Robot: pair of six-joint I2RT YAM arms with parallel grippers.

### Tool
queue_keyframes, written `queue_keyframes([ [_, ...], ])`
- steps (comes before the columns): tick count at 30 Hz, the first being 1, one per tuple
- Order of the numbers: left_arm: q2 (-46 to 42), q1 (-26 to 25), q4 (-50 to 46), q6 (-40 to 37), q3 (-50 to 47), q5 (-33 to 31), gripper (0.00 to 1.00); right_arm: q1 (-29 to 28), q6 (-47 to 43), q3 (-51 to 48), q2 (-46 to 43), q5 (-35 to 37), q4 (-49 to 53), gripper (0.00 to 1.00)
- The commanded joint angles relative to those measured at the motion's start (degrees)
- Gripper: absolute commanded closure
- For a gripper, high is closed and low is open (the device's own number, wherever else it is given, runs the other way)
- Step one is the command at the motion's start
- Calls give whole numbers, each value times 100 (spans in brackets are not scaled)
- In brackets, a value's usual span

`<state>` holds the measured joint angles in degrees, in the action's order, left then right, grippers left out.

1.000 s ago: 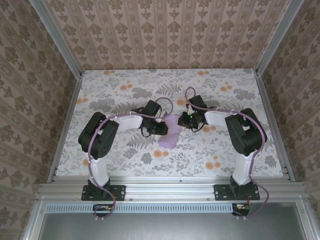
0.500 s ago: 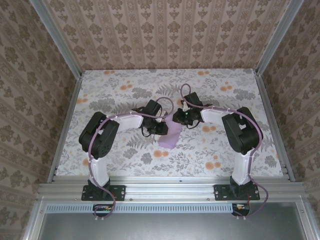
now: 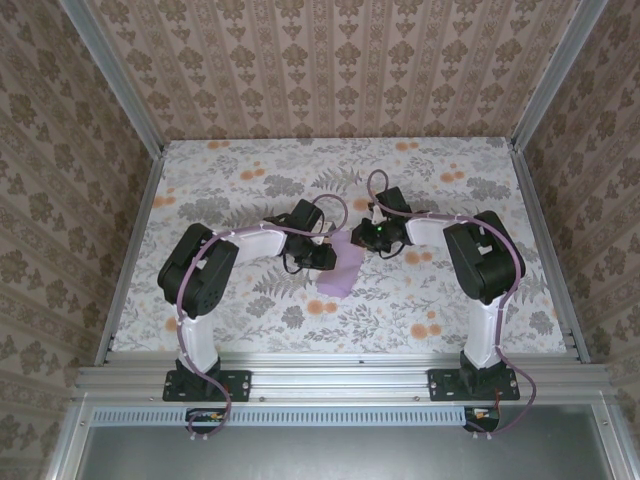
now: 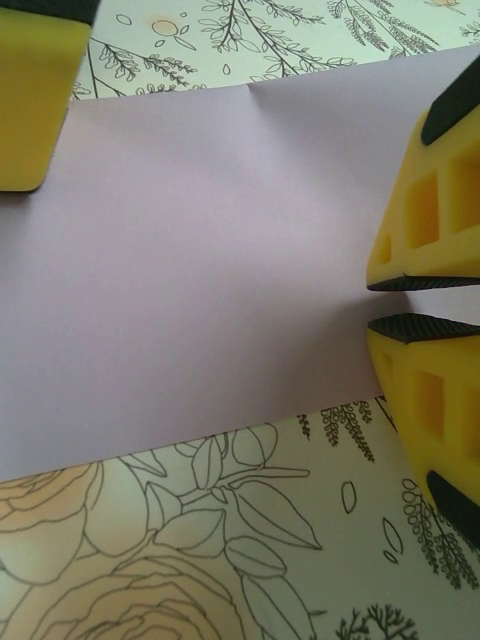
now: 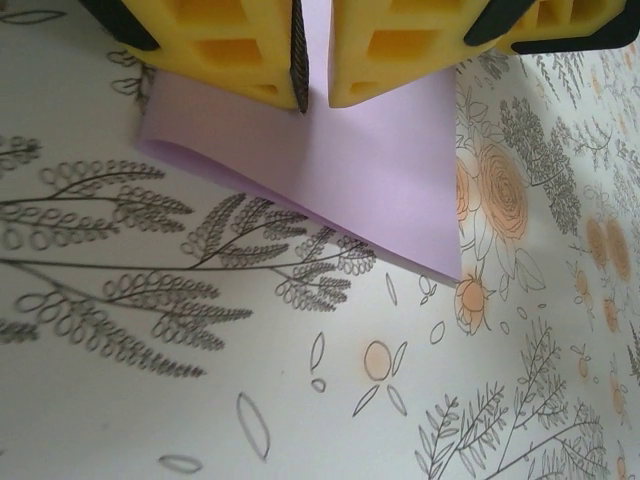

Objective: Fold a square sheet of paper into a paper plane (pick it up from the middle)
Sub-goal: Fold the square sheet of paper in half at the center of the table.

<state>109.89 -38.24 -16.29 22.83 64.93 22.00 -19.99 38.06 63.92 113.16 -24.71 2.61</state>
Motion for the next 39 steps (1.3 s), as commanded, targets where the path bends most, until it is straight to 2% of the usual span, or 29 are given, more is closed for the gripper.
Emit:
queue_keyframes([
  [1, 419, -40, -785, -165, -241, -497, 80, 304, -161, -182, 136, 440, -10, 81],
  [13, 419, -43, -858, -182, -273, -530, 80, 654, -94, -289, 112, 458, -360, 79],
  [23, 424, -50, -849, -134, -228, -473, 80, 656, -220, -158, -228, 307, -222, 78],
  [30, 466, -52, -790, -100, -176, -399, 80, 138, -84, -631, -1109, 70, -54, 78],
  [35, 496, -54, -762, -98, -168, -337, 80, -413, 173, -996, -1365, 32, 13, 78],
  [39, 520, -61, -752, -112, -139, -310, 80, -669, 298, -1134, -1246, 20, -54, 79],
])
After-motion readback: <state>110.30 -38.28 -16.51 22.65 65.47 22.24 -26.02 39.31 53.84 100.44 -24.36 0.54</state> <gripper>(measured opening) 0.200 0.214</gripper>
